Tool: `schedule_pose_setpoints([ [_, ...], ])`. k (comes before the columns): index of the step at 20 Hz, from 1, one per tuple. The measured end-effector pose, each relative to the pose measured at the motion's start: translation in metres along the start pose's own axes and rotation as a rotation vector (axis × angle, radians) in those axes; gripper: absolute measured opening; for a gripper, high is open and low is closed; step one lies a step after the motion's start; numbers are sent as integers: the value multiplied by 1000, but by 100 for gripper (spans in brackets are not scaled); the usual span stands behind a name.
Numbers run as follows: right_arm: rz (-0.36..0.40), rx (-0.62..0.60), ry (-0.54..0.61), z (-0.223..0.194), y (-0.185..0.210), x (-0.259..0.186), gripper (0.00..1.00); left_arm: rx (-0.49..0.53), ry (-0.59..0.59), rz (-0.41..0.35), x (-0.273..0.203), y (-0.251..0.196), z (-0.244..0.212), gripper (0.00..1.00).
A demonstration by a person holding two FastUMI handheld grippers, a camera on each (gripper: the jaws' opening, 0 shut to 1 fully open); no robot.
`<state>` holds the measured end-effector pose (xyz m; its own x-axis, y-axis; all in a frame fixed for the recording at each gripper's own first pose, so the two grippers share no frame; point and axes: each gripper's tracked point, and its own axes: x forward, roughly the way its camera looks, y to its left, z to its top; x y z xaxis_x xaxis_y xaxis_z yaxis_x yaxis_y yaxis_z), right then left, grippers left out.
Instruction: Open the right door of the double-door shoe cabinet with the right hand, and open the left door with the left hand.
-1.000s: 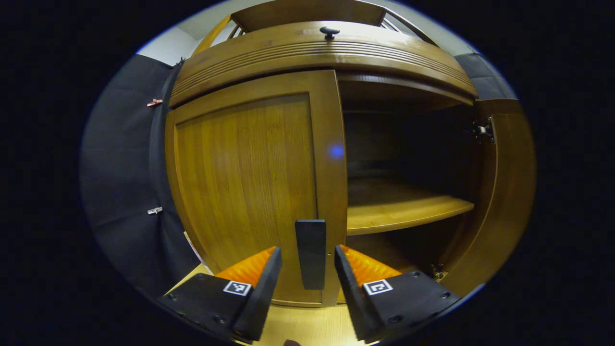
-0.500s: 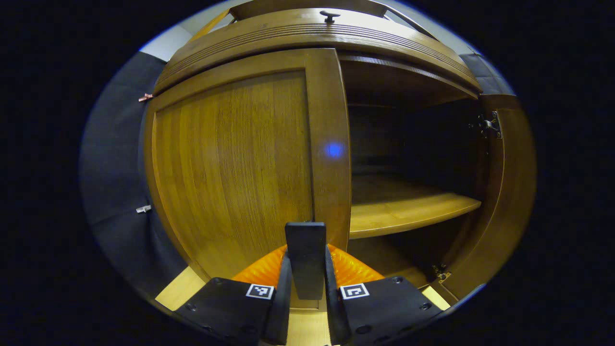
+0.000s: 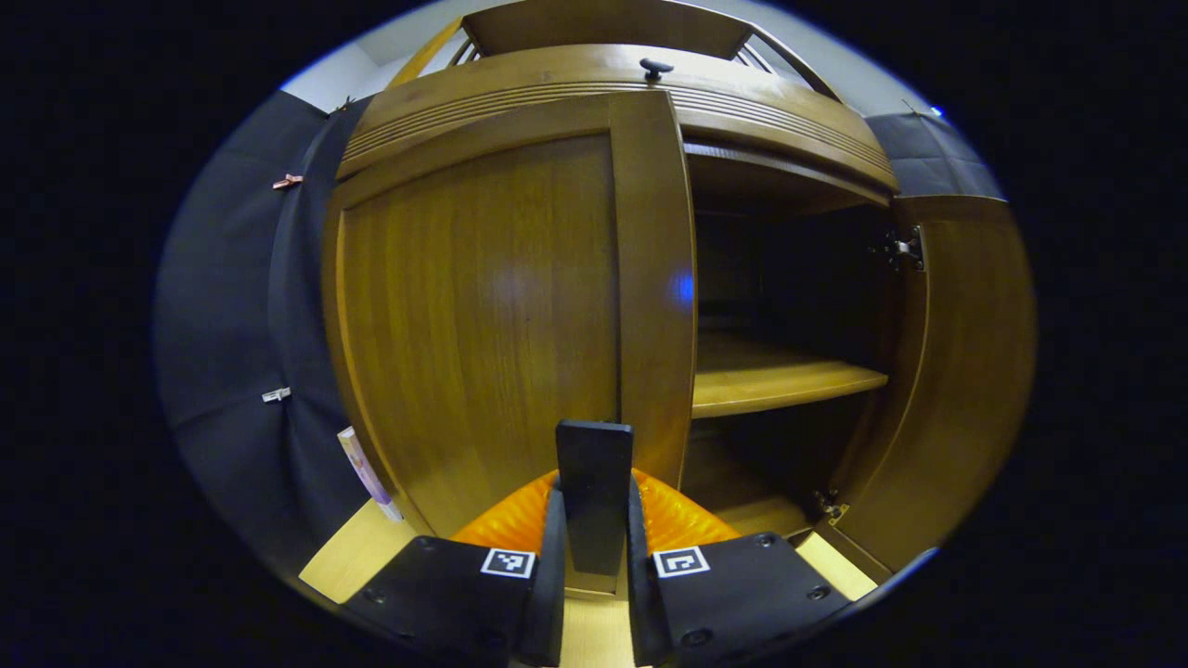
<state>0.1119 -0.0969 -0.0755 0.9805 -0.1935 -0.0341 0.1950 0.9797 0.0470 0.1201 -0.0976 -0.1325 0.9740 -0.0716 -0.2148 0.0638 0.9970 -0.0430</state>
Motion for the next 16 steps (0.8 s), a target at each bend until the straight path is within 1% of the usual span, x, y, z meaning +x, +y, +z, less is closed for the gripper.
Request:
schedule_pose_setpoints([
  [5, 66, -28, 16, -3, 43, 8, 98, -7, -9, -21, -36, 15, -7, 31],
  [6, 84, -22, 22, -6, 53, 8, 93, -8, -12, -23, -42, 19, -8, 31],
  [7, 100, -18, 28, -6, 60, 11, 98, -11, -13, -20, -48, 23, -10, 31],
  [8, 83, -29, 27, -8, 60, 15, 98, -13, -14, -17, -54, 27, -10, 31],
  [9, 67, -40, 26, -7, 59, 15, 95, -13, -15, -10, -61, 33, -12, 30],
  [10, 55, -48, 25, -7, 60, 16, 100, -12, -14, -5, -67, 38, -13, 30],
  [12, 34, -33, 18, -5, 57, 15, 100, -5, -15, 9, -80, 49, -17, 29],
  [13, 18, -25, 6, -2, 56, 13, 96, -1, -15, 15, -86, 55, -19, 27],
  [14, 7, -22, -12, 2, 59, 12, 96, 2, -15, 19, -91, 60, -20, 27],
  [15, 0, -28, -24, 3, 61, 10, 100, 5, -17, 20, -96, 67, -21, 27],
  [16, -6, -41, -23, 0, 62, 9, 100, 9, -17, 21, -100, 73, -22, 26],
])
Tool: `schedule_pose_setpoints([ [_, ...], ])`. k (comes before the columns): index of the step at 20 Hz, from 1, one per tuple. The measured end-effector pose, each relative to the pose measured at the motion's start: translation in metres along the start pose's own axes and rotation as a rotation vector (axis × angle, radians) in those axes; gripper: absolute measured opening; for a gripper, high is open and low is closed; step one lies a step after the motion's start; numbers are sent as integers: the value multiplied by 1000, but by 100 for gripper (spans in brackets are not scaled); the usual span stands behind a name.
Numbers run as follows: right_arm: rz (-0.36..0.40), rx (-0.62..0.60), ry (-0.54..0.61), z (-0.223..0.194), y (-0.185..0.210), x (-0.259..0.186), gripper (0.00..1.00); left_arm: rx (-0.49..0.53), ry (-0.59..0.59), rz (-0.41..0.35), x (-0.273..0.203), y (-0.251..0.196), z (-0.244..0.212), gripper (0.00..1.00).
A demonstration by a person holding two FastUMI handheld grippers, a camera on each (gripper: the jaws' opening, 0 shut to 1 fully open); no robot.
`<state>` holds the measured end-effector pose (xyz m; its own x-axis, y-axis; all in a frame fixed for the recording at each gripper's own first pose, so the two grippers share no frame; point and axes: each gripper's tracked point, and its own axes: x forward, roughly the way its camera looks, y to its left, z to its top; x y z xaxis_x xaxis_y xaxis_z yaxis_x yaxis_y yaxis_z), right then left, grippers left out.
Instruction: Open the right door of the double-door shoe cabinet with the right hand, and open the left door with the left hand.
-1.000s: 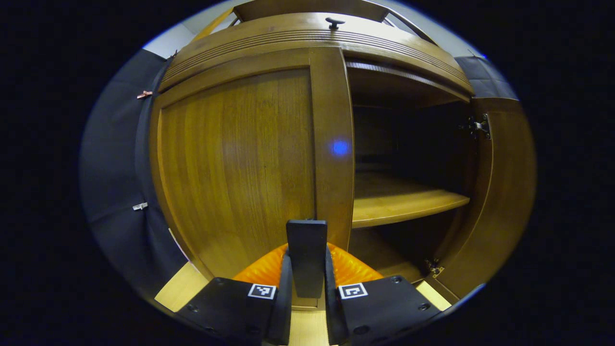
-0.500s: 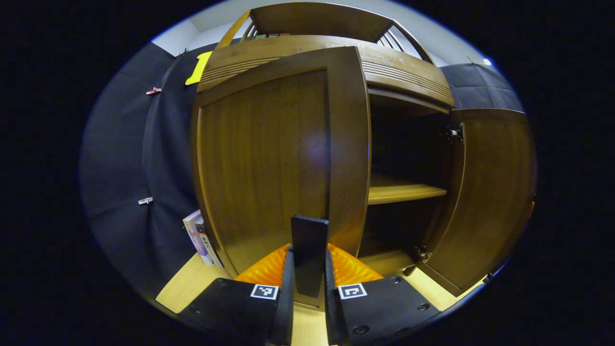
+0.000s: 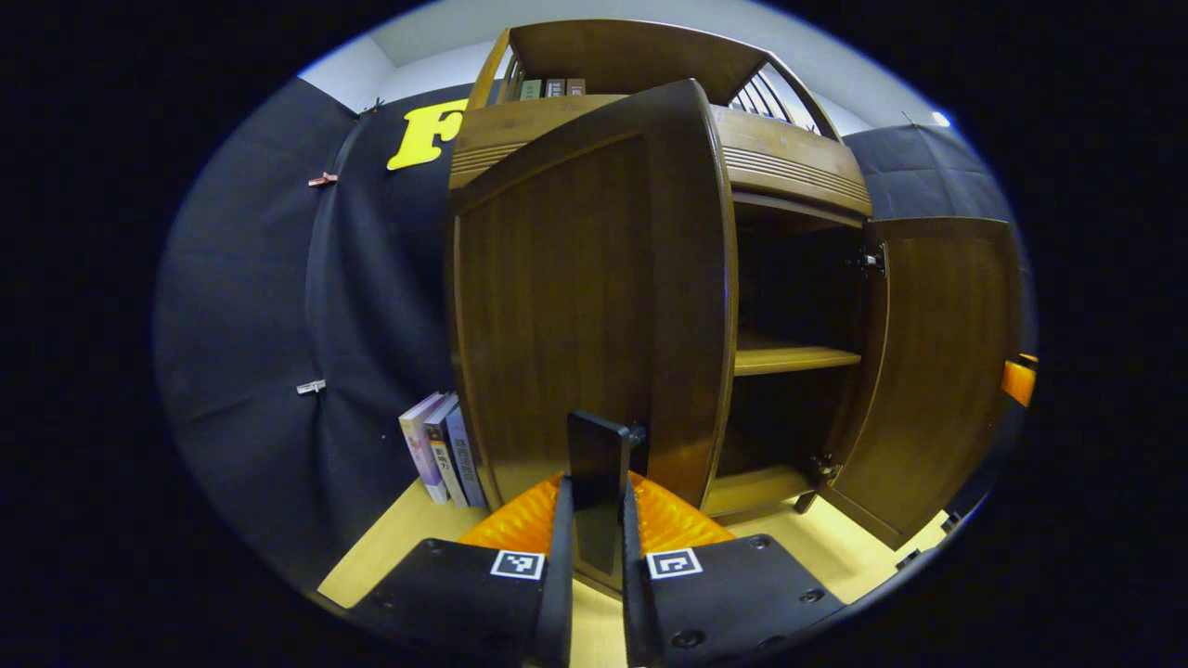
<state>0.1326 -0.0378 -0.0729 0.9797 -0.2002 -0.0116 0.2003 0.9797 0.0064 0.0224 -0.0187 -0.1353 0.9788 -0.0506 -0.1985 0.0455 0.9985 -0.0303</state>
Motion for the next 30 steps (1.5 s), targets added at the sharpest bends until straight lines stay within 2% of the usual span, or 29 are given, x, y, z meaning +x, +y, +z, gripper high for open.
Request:
schedule_pose_setpoints([
  [2, -15, -22, 3, -1, 0, -2, 100, -1, -2, 6, -8, 8, 0, 25],
  [3, -22, -18, 4, -1, 0, -5, 95, 0, -3, 10, -12, 13, -2, 24],
  [4, -13, -1, 9, -3, 5, -7, 100, 2, -4, 14, -14, 17, -2, 24],
  [6, 9, 27, 24, -8, 21, -14, 95, 4, -7, 18, -21, 26, -3, 23],
  [9, 38, 14, 29, -14, 48, -23, 99, 0, -11, 14, -29, 38, -7, 21],
  [10, 49, 11, 29, -15, 57, -25, 95, 0, -13, 15, -32, 44, -7, 21],
  [11, 59, 10, 29, -16, 67, -26, 95, 0, -17, 17, -35, 51, -7, 20],
  [12, 69, 11, 28, -16, 74, -28, 100, -3, -18, 19, -37, 59, -8, 20],
  [13, 78, 12, 25, -16, 84, -29, 100, -5, -21, 24, -40, 66, -12, 19],
  [16, 99, 12, 26, -17, 104, -30, 96, -8, -25, 61, -48, 94, -16, 16],
  [17, 105, 10, 29, -18, 110, -31, 100, -8, -22, 77, -49, 105, -19, 13],
  [19, 121, 5, 33, -20, 122, -30, 98, -25, -24, 89, -53, 124, -20, 11],
  [21, 139, -3, 37, -21, 132, -31, 98, -50, -45, 82, -58, 142, -17, 8],
  [23, 150, -20, 40, -21, 140, -29, 98, -72, -56, 36, -60, 151, -17, 5],
  [24, 156, -25, 41, -21, 143, -28, 96, -83, -65, 8, -61, 152, -15, 5],
  [25, 162, -26, 42, -21, 147, -27, 98, -84, -72, -11, -62, 154, -13, 11],
  [26, 165, -24, 39, -18, 150, -26, 98, -73, -73, -19, -61, 156, -12, 7],
  [27, 168, -22, 37, -17, 153, -25, 98, -57, -71, -13, -58, 159, -14, 10],
  [30, 178, -20, 26, -11, 157, -24, 98, -39, -62, 10, -55, 160, -14, 10],
])
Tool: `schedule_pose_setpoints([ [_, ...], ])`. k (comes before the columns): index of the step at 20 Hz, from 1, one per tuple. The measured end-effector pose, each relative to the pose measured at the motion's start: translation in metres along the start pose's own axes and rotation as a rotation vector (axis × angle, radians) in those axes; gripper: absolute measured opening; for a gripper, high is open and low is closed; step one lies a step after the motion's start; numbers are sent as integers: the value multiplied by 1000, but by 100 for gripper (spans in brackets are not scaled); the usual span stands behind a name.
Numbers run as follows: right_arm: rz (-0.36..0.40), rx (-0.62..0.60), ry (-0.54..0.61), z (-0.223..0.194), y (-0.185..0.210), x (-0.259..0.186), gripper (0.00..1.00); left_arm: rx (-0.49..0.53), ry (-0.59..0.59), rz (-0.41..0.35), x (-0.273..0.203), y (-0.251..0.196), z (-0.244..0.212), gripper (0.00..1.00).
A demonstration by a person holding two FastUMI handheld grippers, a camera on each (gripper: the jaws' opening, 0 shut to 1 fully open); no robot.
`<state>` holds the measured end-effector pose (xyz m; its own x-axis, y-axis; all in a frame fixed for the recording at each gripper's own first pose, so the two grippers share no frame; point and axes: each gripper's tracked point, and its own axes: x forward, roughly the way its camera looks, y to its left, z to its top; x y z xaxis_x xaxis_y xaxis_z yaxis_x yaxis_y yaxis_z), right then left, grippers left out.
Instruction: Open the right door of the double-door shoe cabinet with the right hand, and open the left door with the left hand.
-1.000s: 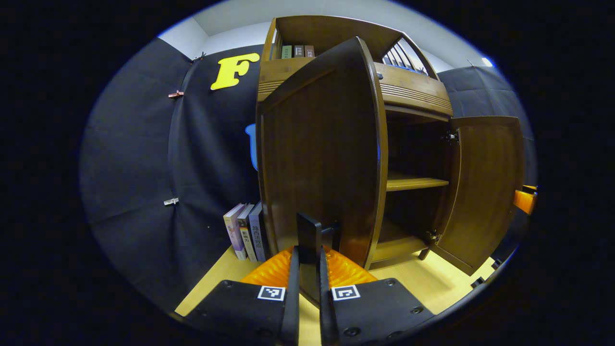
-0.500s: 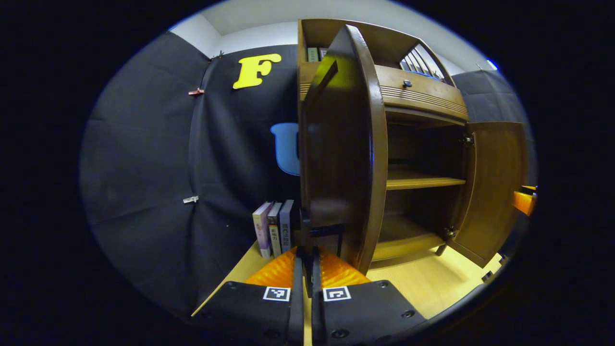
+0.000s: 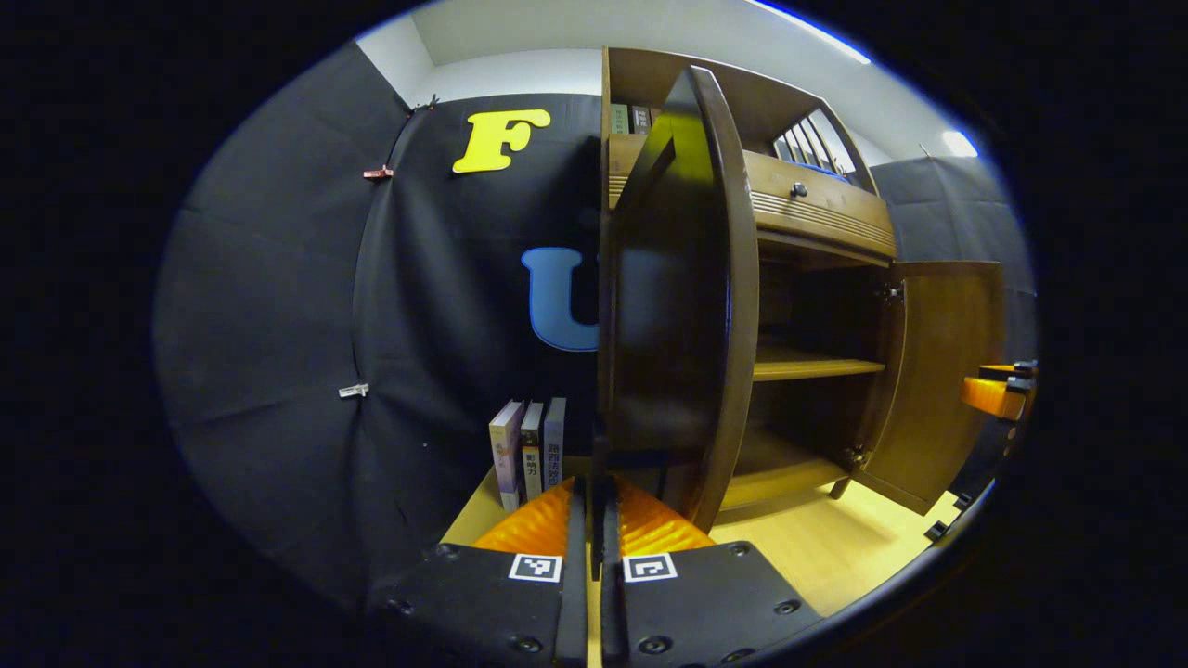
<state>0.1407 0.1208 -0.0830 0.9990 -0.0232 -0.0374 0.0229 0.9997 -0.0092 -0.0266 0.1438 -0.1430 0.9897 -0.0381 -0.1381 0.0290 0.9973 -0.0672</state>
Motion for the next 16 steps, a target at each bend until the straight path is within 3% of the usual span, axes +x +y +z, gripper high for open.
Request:
schedule_pose_setpoints([
  [12, 18, 13, 3, -1, -9, 1, 98, 13, -31, 69, -29, 1, 4, 11],
  [16, 35, 22, -8, 2, -6, 6, 98, 16, -38, 126, -53, 7, 3, 31],
])
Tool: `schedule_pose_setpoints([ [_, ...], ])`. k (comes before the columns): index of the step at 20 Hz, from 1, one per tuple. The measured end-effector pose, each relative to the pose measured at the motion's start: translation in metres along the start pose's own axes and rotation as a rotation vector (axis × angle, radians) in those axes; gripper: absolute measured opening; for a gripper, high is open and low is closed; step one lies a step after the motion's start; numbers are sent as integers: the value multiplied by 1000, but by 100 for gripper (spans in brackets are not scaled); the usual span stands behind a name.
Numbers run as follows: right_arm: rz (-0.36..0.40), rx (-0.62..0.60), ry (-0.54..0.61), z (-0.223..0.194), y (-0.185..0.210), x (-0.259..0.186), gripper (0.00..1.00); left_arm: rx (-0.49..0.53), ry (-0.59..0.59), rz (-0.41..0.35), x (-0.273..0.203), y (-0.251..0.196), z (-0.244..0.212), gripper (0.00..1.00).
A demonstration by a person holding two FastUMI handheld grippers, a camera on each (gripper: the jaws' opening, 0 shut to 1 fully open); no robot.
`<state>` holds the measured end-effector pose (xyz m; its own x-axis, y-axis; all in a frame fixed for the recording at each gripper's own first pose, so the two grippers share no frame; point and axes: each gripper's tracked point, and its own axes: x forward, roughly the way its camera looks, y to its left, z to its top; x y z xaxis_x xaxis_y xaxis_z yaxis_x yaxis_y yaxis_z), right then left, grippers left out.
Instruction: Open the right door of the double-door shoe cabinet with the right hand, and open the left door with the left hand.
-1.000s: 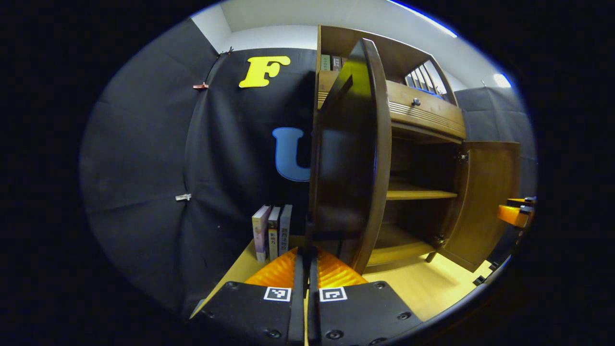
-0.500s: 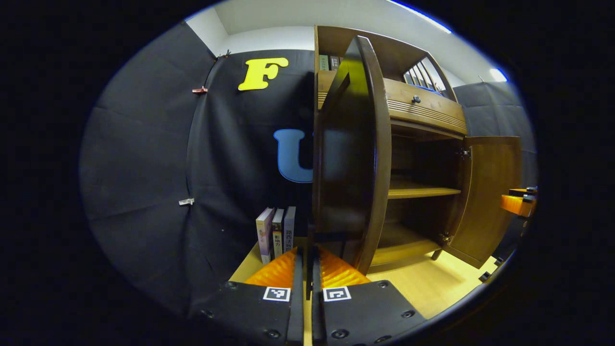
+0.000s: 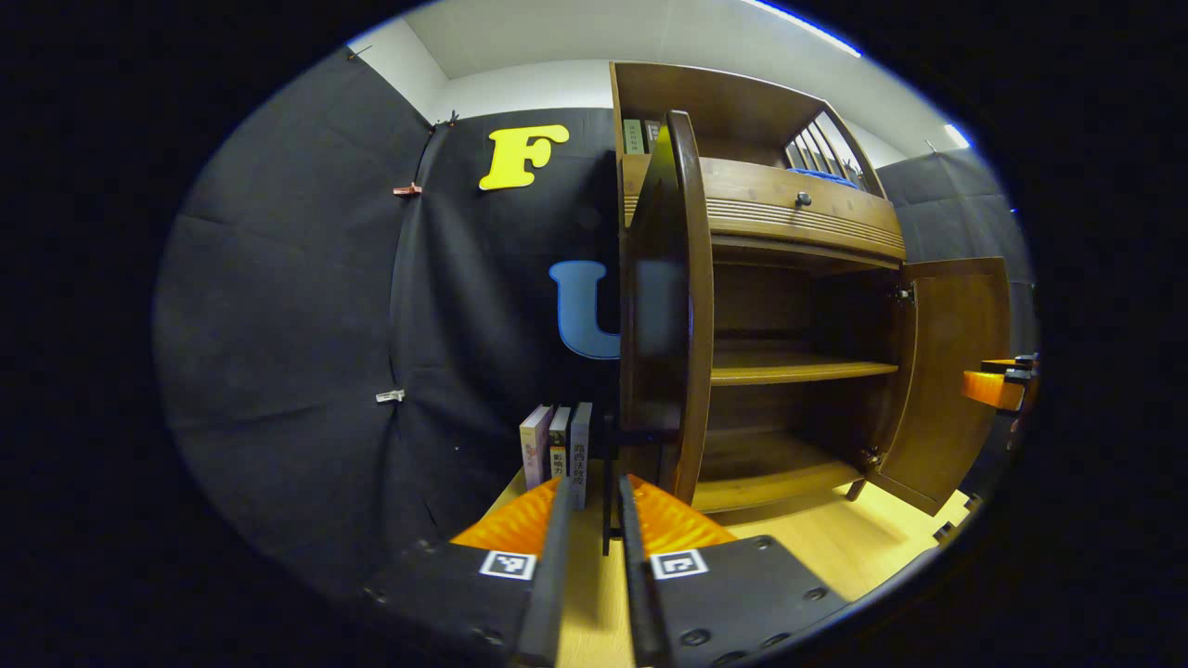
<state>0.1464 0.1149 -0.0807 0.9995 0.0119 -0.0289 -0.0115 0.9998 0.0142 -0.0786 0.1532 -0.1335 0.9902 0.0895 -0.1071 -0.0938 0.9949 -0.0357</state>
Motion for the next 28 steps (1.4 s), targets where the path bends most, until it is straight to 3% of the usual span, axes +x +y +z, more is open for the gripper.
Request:
schedule_pose_setpoints([
  [3, 21, 7, -2, 0, 6, 4, 98, 35, -36, 39, -19, 4, 9, 70],
  [6, 41, 12, -4, 2, 10, 8, 99, 15, -57, 11, -29, -12, 16, 87],
  [7, 44, 14, -9, 4, 11, 9, 98, 8, -59, 6, -33, -16, 17, 97],
  [10, 54, 10, -20, 9, 14, 9, 98, -14, -60, 16, -35, -25, 19, 98],
  [28, -29, -12, -30, 11, -9, -4, 99, 32, -57, -190, -8, -123, 23, 98],
])
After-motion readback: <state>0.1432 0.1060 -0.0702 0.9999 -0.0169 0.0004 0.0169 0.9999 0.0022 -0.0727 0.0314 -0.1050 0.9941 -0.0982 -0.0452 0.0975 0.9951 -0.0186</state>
